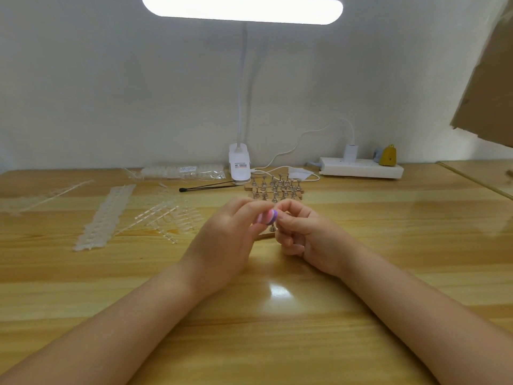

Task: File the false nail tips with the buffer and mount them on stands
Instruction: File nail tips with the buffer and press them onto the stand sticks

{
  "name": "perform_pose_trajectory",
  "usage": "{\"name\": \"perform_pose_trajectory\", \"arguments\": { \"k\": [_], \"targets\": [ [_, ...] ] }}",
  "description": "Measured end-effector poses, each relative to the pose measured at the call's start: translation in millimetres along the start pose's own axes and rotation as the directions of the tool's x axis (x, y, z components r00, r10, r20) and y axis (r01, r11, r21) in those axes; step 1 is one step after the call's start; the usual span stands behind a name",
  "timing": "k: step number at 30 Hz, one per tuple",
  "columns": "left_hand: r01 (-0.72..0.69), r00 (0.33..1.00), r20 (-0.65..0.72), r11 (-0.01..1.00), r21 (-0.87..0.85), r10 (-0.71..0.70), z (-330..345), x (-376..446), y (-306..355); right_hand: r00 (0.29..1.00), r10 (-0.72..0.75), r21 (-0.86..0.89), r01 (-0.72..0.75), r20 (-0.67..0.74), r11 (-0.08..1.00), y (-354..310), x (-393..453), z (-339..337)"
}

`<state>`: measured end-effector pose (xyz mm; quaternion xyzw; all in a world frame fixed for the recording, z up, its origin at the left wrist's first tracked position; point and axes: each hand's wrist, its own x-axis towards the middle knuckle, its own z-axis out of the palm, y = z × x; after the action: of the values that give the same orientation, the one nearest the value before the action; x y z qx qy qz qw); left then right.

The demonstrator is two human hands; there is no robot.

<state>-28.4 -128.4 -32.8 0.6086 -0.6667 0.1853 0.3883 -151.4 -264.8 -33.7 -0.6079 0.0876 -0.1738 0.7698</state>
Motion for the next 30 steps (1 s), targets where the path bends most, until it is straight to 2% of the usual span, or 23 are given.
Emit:
{"name": "perform_pose_trajectory", "arguments": {
  "k": [3, 6, 8, 10, 12, 15, 17, 21, 23, 26, 30],
  "targets": [
    [0.07, 0.998, -0.004, 0.996, 0.058, -0.07, -2.0, -2.1, -4.5, 1.0, 0.002, 0.018, -0.002, 0.0, 1.0, -0.9, -0.7, -0.4],
    [0.029, 0.998, -0.06, 1.0, -0.002, -0.029, -2.9, 1.4, 0.4, 1.0, -0.001, -0.026, 0.001, 0.009, 1.0, 0.0, 0.0, 0.3],
    [0.025, 0.999, -0.026, 0.999, -0.02, -0.025, -0.4, 1.8, 2.8, 1.0, -0.003, -0.029, 0.003, 0.005, 1.0, 0.6, 0.0, 0.1],
    [0.084, 0.996, 0.025, 0.996, 0.033, -0.085, 0.8, -1.0, 1.0, 1.0, 0.002, 0.004, -0.002, -0.009, 1.0, 0.5, 0.1, -0.9],
    [0.12, 0.992, 0.02, 0.987, 0.109, -0.123, -0.2, -2.9, -2.1, 1.0, 0.004, 0.026, -0.003, -0.014, 1.0, 0.3, 0.7, -1.3],
    [0.073, 0.995, -0.079, 0.995, 0.071, -0.067, -3.0, 1.0, 2.9, 1.0, -0.001, -0.017, 0.001, -0.01, 1.0, 2.0, 1.4, 0.1],
    [0.032, 0.997, -0.07, 0.998, 0.061, -0.028, -1.8, 1.6, 8.7, 1.0, -0.007, -0.013, 0.007, -0.01, 1.0, 2.4, 1.5, 0.2],
    [0.109, 0.992, -0.093, 0.963, 0.245, -0.089, -3.1, -2.3, 2.8, 0.999, 0.015, 0.041, -0.013, -0.035, 0.999, 0.4, 1.2, -3.0],
    [0.078, 0.991, -0.128, 0.968, 0.239, -0.049, -5.1, -1.7, 1.2, 1.0, 0.011, 0.001, -0.011, -0.026, 1.0, 1.6, 1.5, -2.6],
    [-0.003, 0.995, -0.1, 0.967, 0.256, 0.03, -3.4, 0.6, 6.4, 1.0, -0.001, -0.044, 0.001, 0.003, 0.999, 2.9, 1.9, -1.6],
    [0.05, 0.995, -0.101, 0.939, 0.34, -0.017, -4.3, -2.4, -0.6, 0.999, 0.032, -0.008, -0.032, -0.009, 0.999, 0.0, 1.3, -3.7]
  ]
}}
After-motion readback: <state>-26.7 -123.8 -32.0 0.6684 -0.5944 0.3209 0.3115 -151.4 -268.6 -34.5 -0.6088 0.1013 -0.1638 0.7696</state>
